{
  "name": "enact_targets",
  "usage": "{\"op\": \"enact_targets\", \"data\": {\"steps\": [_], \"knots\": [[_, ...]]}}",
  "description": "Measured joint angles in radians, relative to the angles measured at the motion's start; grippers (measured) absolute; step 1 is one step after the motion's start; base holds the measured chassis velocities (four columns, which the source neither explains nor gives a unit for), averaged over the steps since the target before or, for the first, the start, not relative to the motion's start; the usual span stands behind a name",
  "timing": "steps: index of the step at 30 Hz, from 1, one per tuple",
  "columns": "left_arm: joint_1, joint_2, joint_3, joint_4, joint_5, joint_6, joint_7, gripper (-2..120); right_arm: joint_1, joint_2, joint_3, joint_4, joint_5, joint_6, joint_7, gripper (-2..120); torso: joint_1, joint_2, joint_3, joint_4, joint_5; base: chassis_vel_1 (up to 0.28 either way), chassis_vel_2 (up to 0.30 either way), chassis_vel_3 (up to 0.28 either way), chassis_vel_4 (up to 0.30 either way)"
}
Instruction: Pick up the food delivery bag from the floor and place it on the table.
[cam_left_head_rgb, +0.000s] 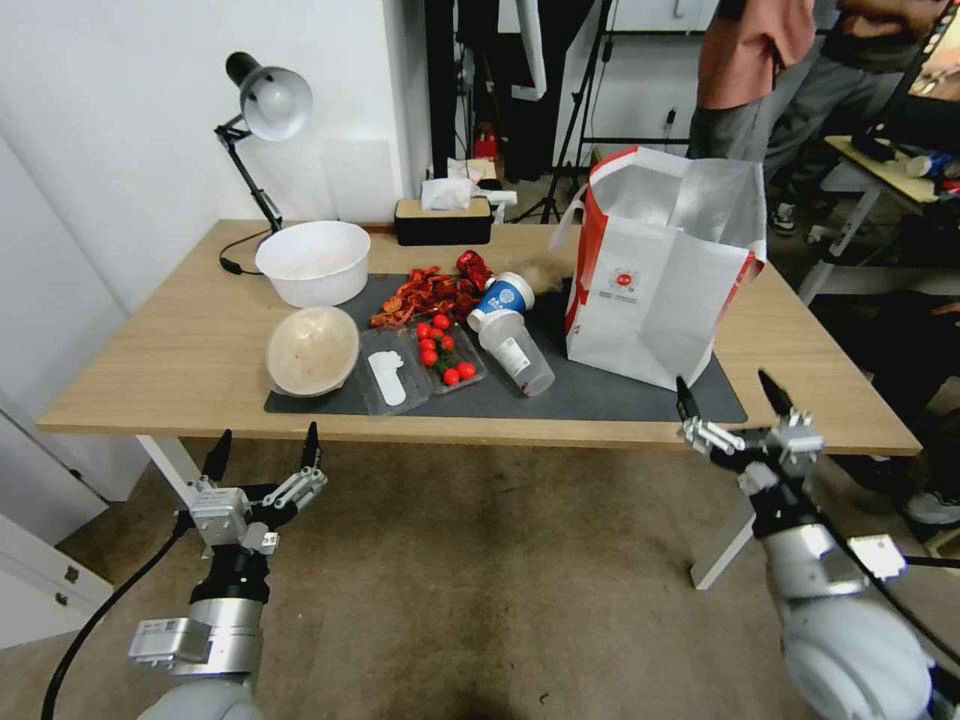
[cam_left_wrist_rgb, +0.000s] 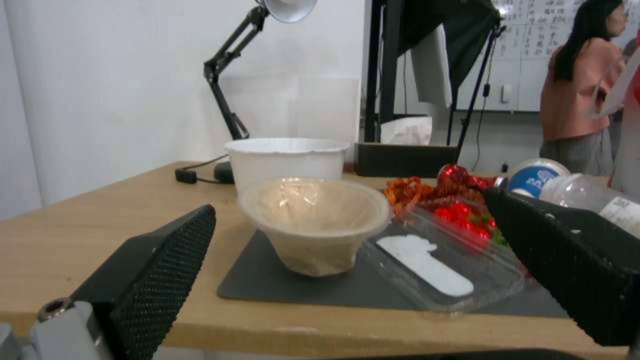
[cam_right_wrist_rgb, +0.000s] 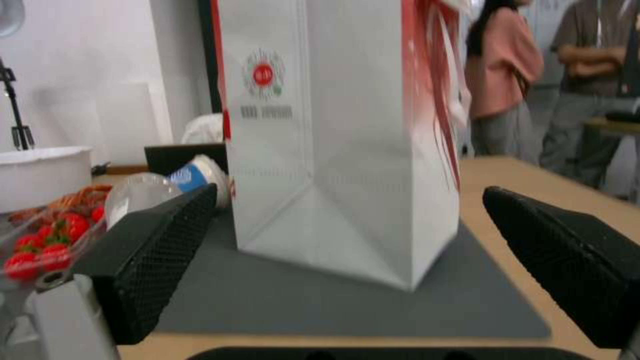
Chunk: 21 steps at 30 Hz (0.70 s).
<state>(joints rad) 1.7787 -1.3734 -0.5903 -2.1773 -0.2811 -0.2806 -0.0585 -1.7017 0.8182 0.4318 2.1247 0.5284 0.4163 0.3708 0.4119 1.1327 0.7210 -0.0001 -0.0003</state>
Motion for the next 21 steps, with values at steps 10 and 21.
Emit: {"op": "enact_targets", "data": {"steps": [10,21], "knots": [[-0.004,0.003,0.016,0.057,0.004,-0.042,0.009,100,-0.02,0.083,-0.026,-0.036,0.016,0.016,-0.05,100,0.0,0.0,0.0,0.0002,0.0002,0.0,0.0,0.0,0.0],[-0.009,0.0,0.035,0.086,-0.001,-0.054,0.006,100,-0.019,0.114,-0.042,-0.064,0.02,0.014,-0.084,100,0.0,0.0,0.0,0.0001,0.0001,0.0,0.0,0.0,0.0]]}}
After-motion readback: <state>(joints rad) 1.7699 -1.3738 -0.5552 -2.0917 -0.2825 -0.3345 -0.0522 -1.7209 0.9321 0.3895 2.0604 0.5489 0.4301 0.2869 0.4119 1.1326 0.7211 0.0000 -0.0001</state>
